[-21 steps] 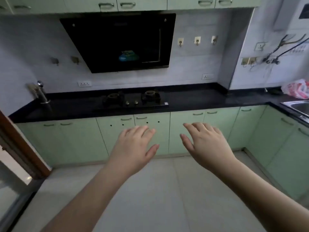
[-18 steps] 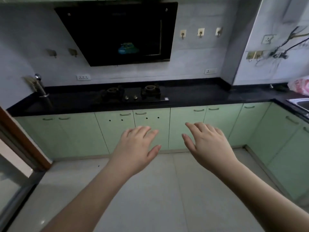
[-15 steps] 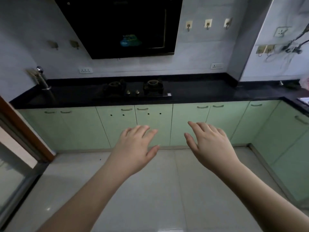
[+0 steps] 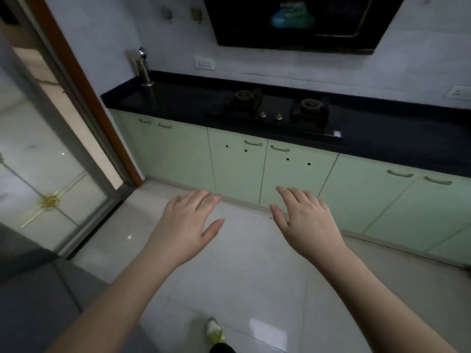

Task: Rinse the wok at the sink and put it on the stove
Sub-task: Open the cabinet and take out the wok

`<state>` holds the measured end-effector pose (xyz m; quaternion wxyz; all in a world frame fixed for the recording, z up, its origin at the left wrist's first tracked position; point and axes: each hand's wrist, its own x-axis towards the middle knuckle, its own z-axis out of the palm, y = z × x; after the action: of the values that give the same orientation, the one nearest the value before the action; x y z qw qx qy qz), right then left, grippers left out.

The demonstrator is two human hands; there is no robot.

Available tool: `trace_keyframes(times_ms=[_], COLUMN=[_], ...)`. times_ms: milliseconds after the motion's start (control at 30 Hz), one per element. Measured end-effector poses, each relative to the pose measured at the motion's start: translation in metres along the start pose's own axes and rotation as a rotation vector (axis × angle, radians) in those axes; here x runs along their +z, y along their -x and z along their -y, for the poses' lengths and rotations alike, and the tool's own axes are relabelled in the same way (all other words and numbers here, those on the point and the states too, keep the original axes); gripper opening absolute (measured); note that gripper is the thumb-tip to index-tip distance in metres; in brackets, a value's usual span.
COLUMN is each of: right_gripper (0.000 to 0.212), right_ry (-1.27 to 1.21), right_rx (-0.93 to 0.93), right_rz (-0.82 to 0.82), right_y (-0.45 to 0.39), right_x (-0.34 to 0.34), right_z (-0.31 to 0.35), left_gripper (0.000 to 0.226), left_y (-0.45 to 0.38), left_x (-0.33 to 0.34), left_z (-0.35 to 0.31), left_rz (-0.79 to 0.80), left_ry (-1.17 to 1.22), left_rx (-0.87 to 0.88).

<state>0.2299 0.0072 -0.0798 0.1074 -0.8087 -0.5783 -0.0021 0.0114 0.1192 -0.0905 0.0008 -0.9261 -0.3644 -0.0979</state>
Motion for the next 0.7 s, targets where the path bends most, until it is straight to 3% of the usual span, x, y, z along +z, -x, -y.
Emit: trace_keyframes(times_ms=[300, 500, 700], right_gripper=[0.054, 0.054, 0.059], right_ry=[-0.022, -0.032, -0.051], right_rx=[-0.221, -0.326, -0.385], right_rz=[0.053, 0.076, 0.042], right_y=[-0.158, -0.229, -0.294], right_x=[0.044, 0.07, 0.091], right_z=[0.098, 0.159, 0.18], left_gripper=[0.057, 0.056, 0.058], left_y=[-0.029, -0.061, -0.111], left_x=[0.016, 0.01, 0.013], left_z=[0.14, 0.205, 0.245], left_rz=[-0.01, -0.033, -0.009], left_ry=[-0.027, -0.066, -0.076], left_rx=[-0.306, -0.419, -0.472])
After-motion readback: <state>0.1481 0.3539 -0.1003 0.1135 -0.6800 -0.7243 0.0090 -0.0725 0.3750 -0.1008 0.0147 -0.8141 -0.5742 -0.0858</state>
